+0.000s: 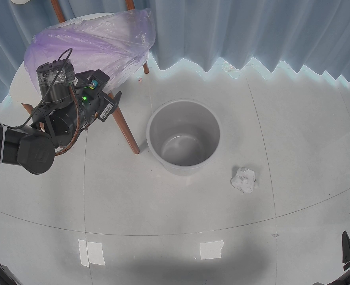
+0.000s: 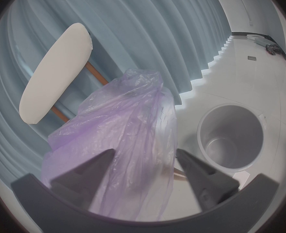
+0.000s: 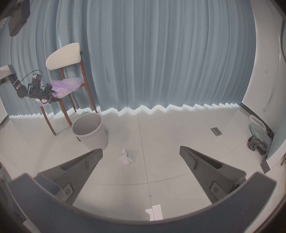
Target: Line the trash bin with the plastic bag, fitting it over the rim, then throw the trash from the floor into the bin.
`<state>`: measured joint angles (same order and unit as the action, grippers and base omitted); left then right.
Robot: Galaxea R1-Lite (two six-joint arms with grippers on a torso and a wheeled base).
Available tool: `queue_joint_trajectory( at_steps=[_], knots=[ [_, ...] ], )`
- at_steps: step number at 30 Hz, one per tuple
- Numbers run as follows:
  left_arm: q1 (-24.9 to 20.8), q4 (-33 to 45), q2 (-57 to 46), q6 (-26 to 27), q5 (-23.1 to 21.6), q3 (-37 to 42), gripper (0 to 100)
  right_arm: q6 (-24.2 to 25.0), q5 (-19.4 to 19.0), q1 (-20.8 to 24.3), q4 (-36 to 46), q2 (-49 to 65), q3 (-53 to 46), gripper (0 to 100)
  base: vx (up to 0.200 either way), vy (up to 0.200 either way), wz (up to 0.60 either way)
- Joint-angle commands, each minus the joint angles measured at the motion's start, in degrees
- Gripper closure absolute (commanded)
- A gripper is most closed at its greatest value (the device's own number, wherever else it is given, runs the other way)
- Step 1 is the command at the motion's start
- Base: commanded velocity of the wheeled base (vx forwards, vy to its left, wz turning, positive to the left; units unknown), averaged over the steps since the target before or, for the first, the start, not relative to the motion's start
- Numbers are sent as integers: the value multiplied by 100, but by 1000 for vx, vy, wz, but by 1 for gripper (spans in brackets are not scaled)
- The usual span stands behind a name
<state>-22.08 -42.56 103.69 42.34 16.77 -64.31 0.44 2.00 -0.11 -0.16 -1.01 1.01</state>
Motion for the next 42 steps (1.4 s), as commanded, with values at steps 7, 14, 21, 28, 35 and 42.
queue_joint_trajectory(
  at_steps=[7, 14, 21, 28, 35, 42],
  knots=[
    [2, -33, -86, -24, 1, 76, 100, 0, 2, 2, -2, 101, -101, 0, 0, 0, 0],
    [63, -33, -438, -314, -34, 542, 100, 0, 2, 2, -2, 101, -101, 0, 0, 0, 0],
    [520, 292, -930, -1096, -201, 718, 100, 0, 2, 2, -2, 101, -101, 0, 0, 0, 0],
    [555, 406, -1009, -1421, -807, 639, 100, 0, 2, 2, -2, 101, -101, 0, 0, 0, 0],
    [582, 362, -1009, -1632, -974, 586, 100, 0, 2, 2, -2, 101, -101, 0, 0, 0, 0],
    [485, 450, -1044, -2520, -1018, 507, 100, 0, 2, 2, -2, 101, -101, 0, 0, 0, 0]
  ],
)
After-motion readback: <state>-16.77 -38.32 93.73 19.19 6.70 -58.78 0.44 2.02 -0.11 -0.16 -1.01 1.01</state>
